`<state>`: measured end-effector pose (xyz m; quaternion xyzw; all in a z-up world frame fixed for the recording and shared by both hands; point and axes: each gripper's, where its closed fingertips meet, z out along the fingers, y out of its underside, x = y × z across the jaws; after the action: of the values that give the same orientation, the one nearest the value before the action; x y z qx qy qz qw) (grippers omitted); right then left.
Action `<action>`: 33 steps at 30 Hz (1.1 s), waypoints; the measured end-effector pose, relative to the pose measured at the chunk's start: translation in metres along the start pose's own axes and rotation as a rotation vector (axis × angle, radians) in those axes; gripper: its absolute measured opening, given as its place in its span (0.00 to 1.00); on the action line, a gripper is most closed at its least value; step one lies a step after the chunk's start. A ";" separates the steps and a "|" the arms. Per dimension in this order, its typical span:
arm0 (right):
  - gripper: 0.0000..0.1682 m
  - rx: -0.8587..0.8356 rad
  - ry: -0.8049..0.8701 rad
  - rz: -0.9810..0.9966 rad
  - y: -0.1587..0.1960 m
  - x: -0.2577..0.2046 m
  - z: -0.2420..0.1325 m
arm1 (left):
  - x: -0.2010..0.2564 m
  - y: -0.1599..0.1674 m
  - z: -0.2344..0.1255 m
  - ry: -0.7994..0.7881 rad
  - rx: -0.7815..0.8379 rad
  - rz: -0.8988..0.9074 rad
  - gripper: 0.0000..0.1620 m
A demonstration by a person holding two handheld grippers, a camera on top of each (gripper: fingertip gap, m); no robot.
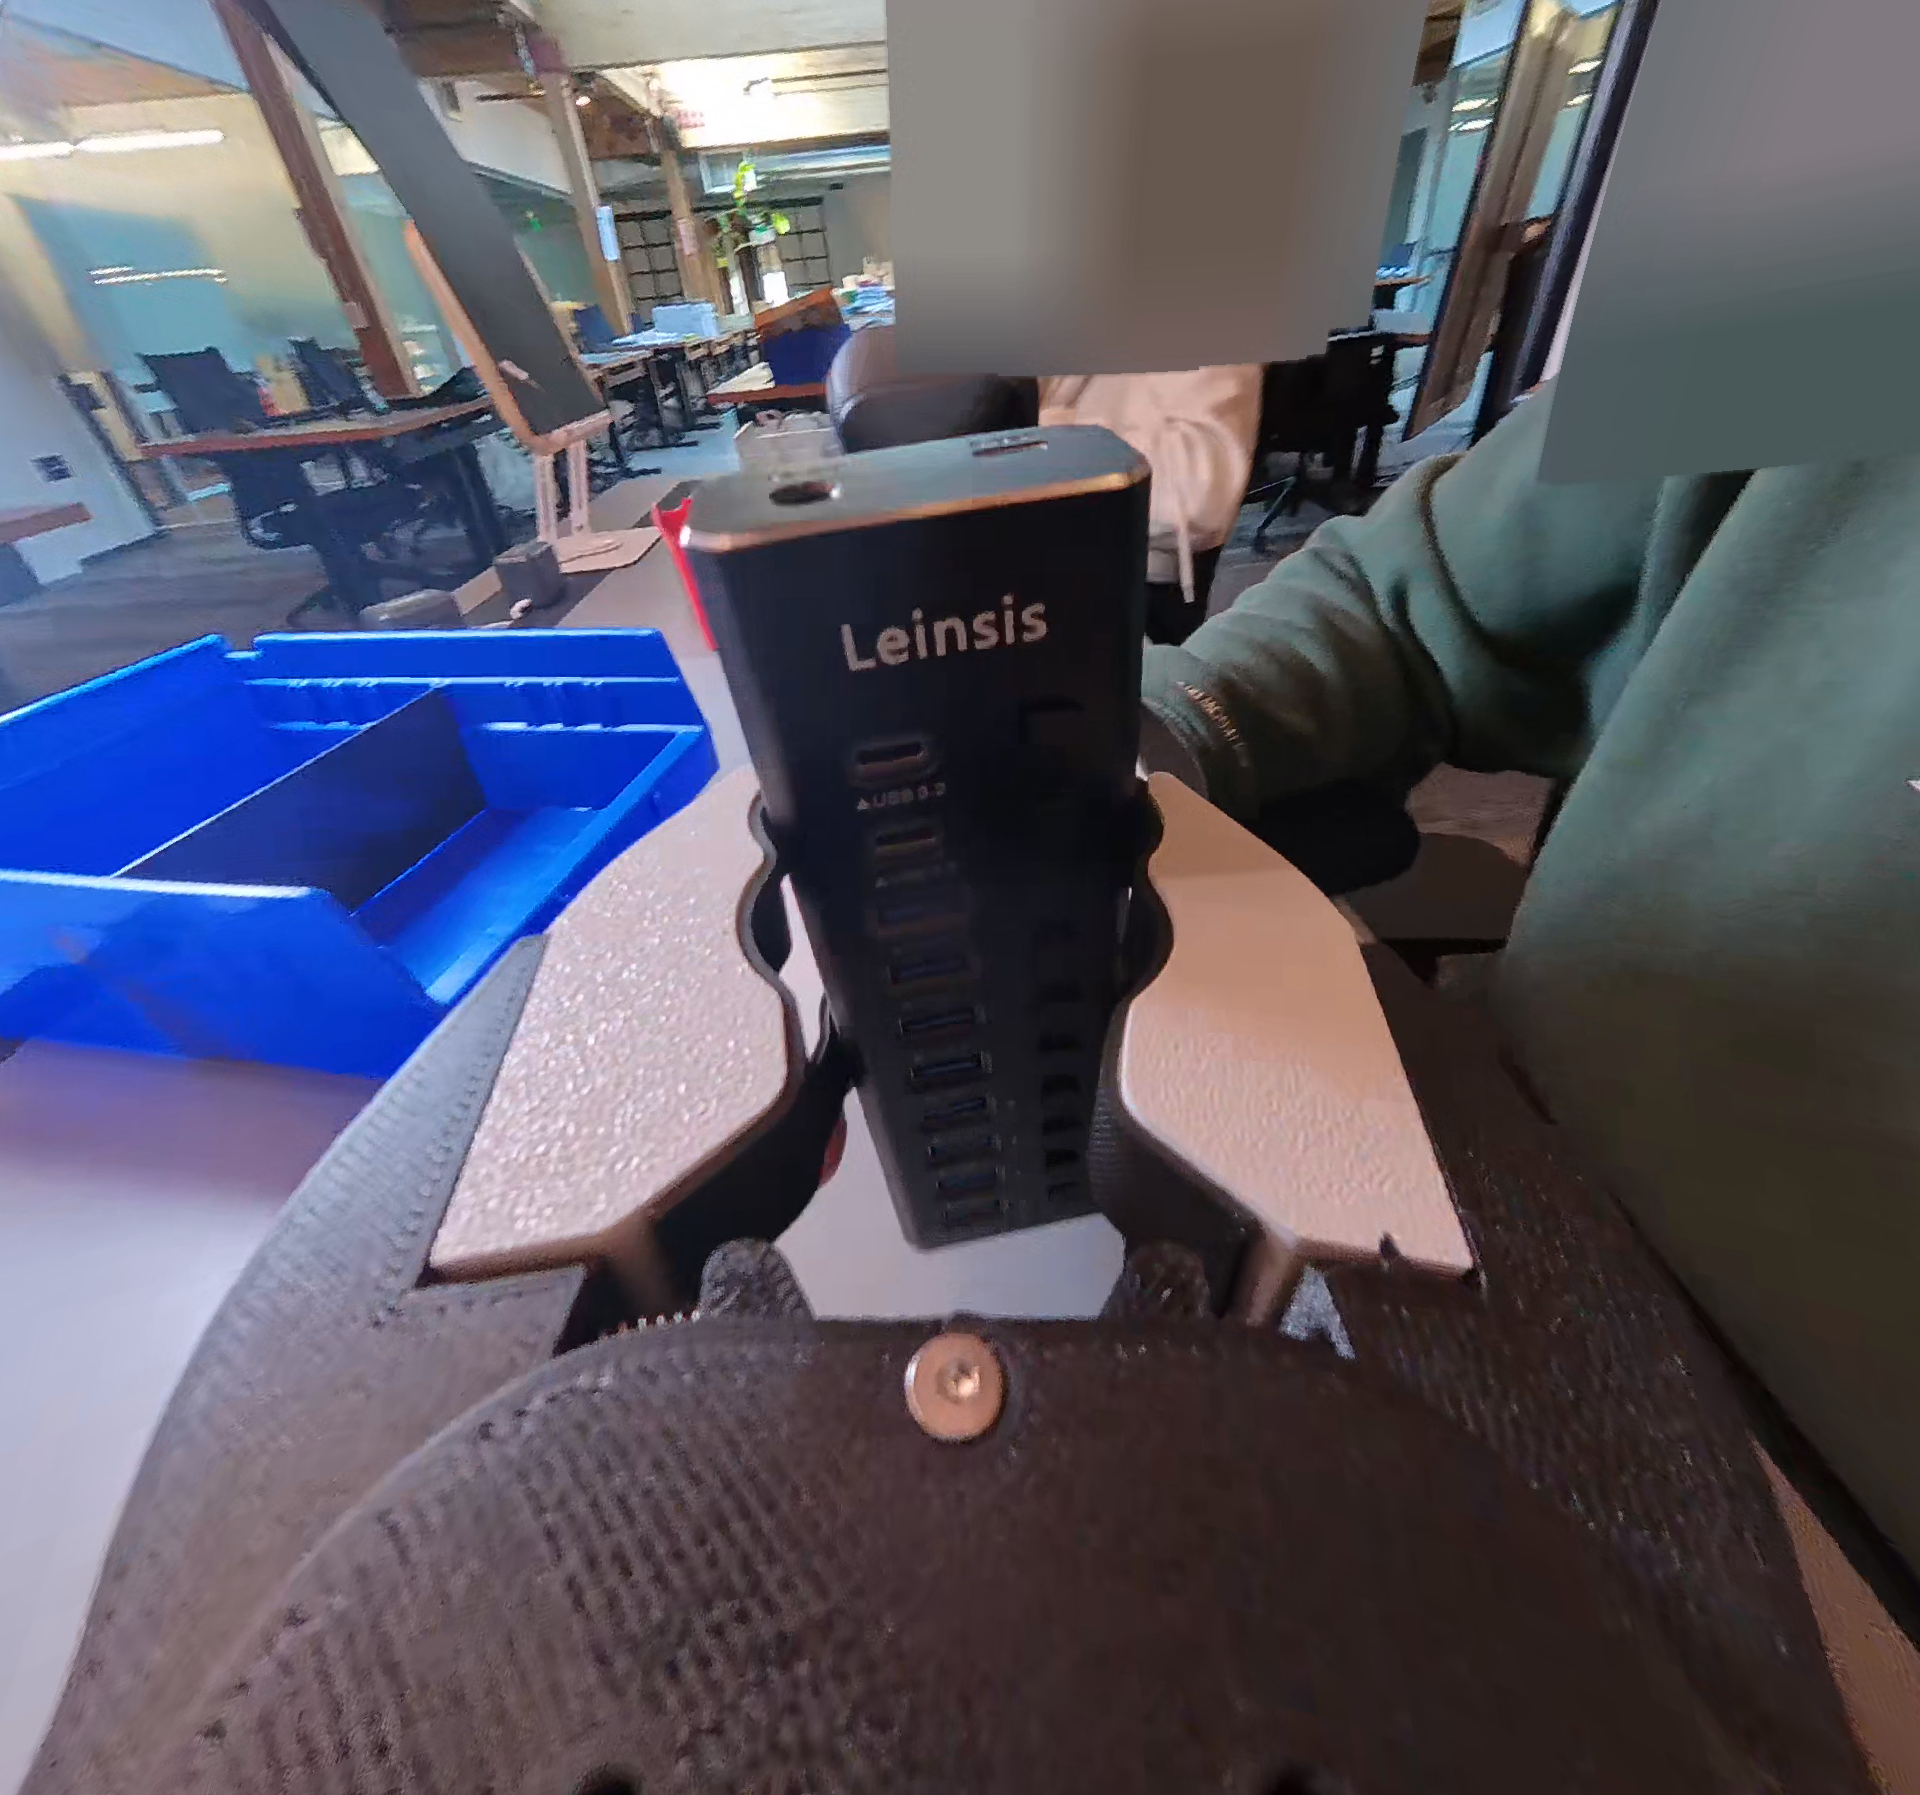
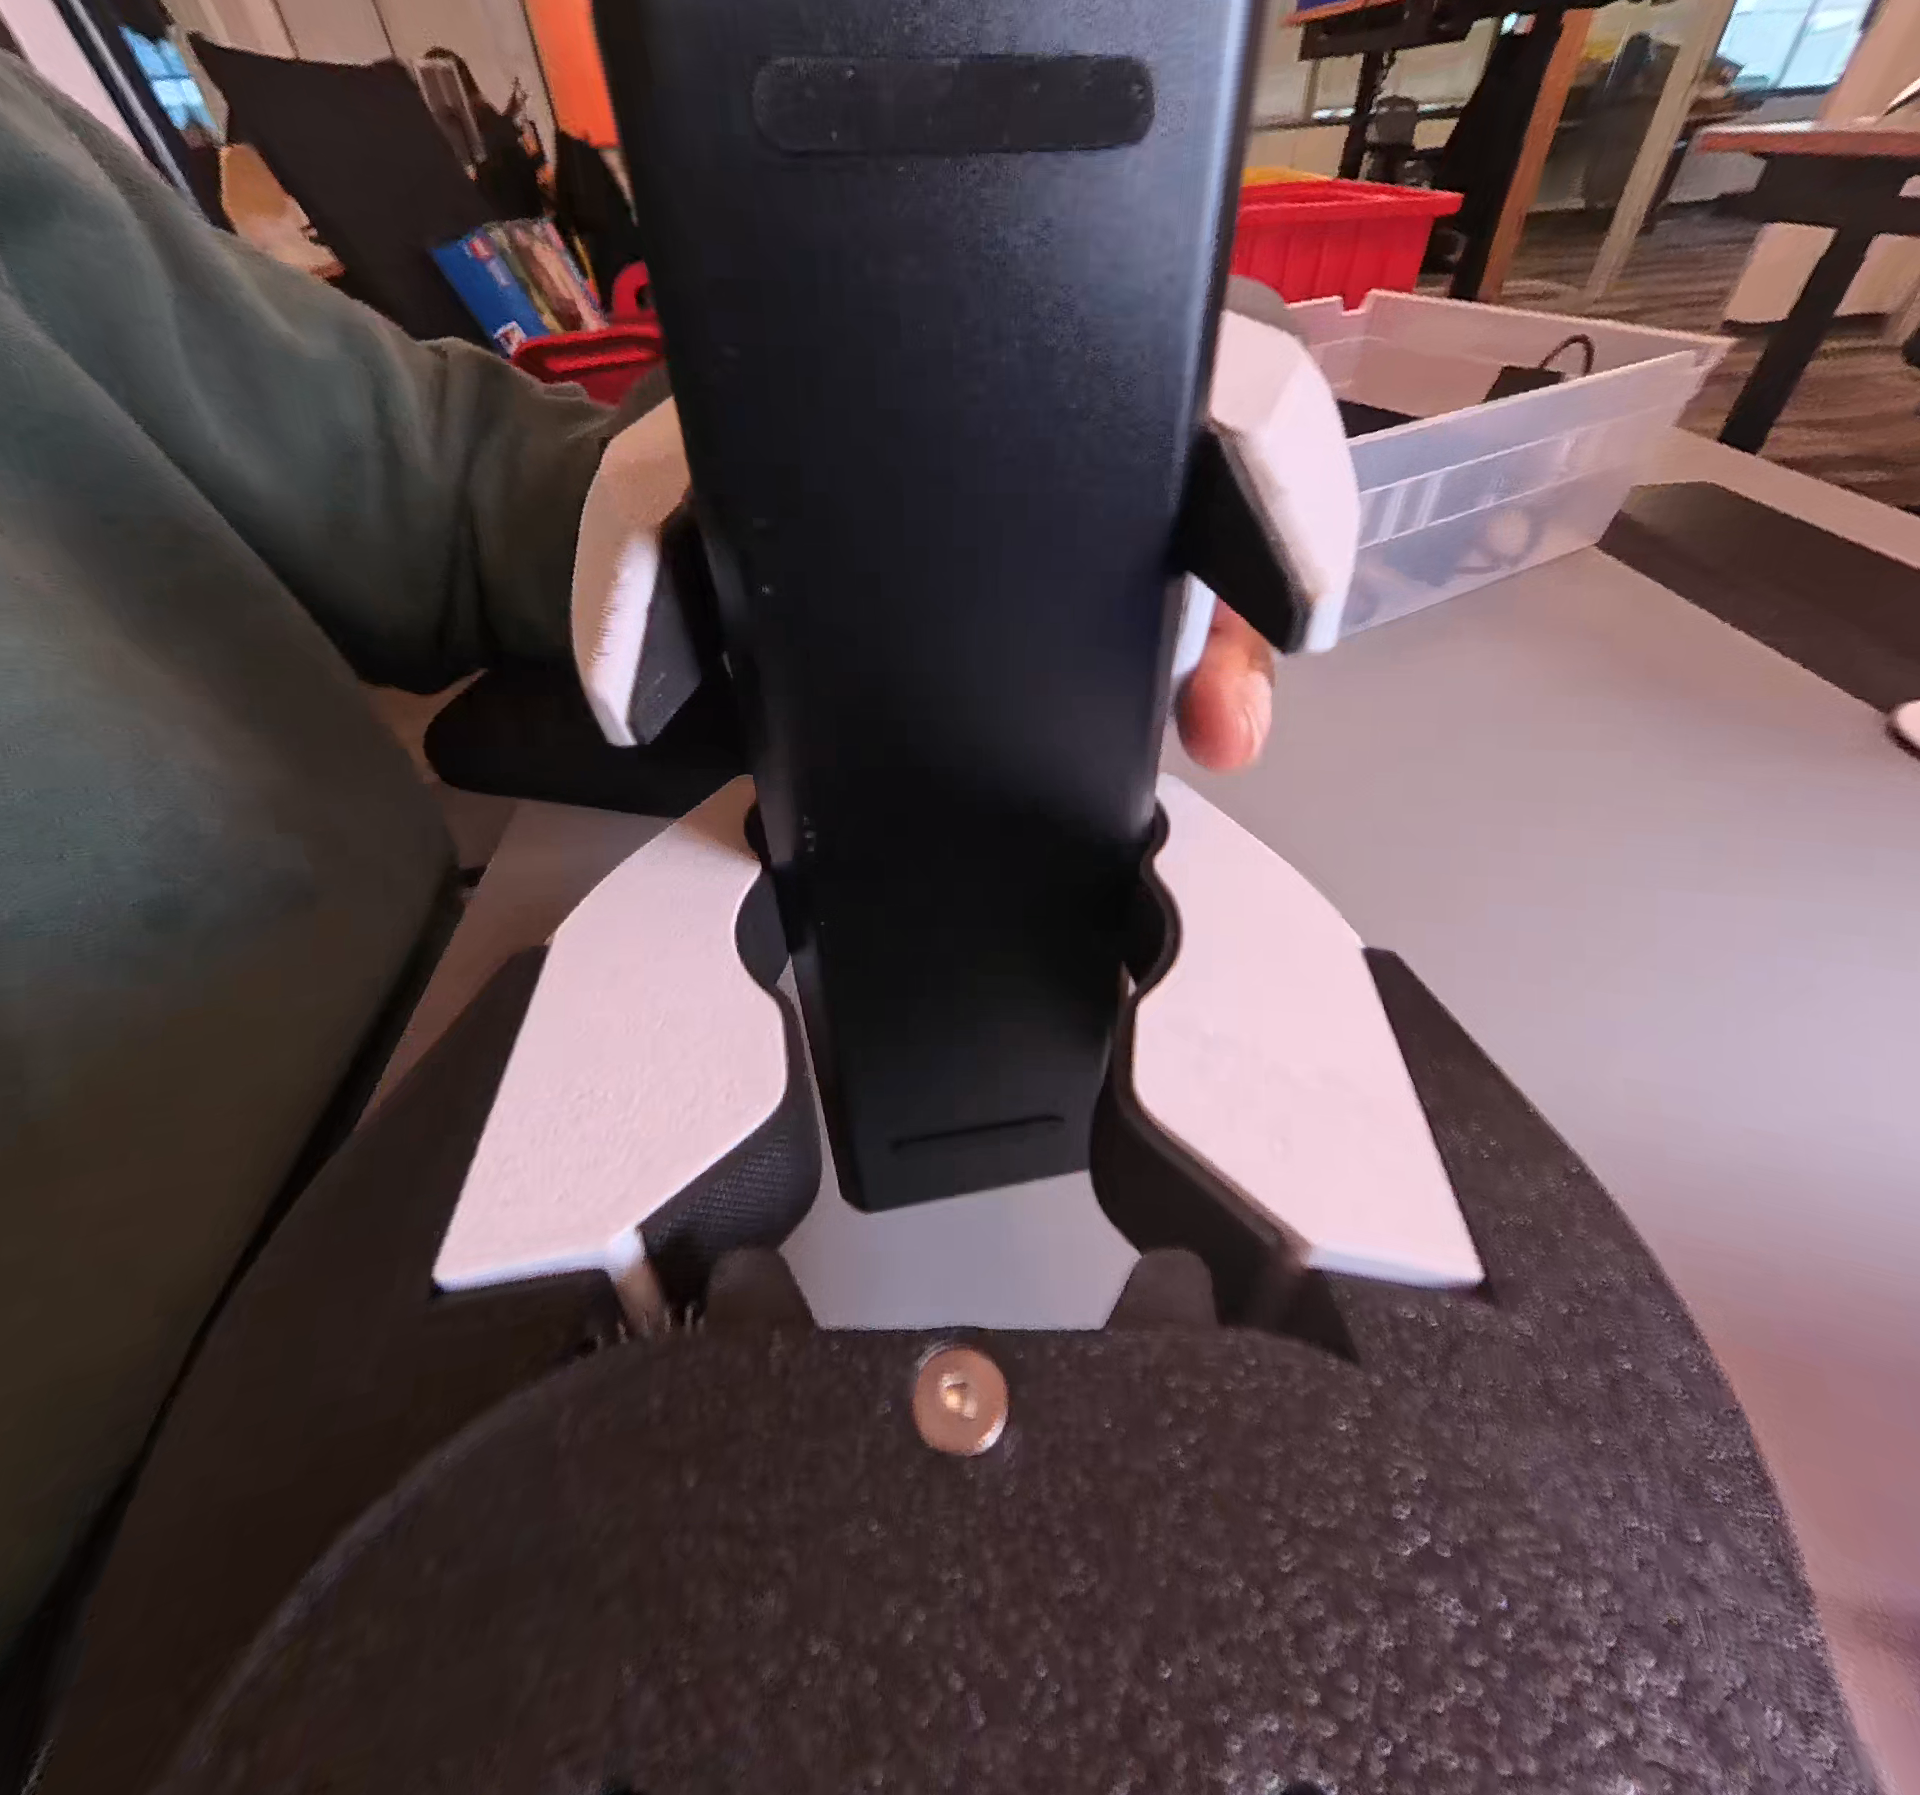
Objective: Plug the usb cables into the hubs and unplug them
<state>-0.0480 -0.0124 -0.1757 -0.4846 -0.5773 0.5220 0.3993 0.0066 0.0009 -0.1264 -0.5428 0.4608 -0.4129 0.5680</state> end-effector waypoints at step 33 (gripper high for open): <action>0.42 0.020 0.058 -0.082 0.000 -0.002 0.003 | 0.002 -0.023 -0.007 -0.058 0.033 0.042 0.39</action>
<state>-0.0507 -0.0150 -0.1758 -0.4715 -0.5795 0.4966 0.4420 0.0010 -0.0046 -0.1036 -0.5353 0.4486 -0.3923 0.5986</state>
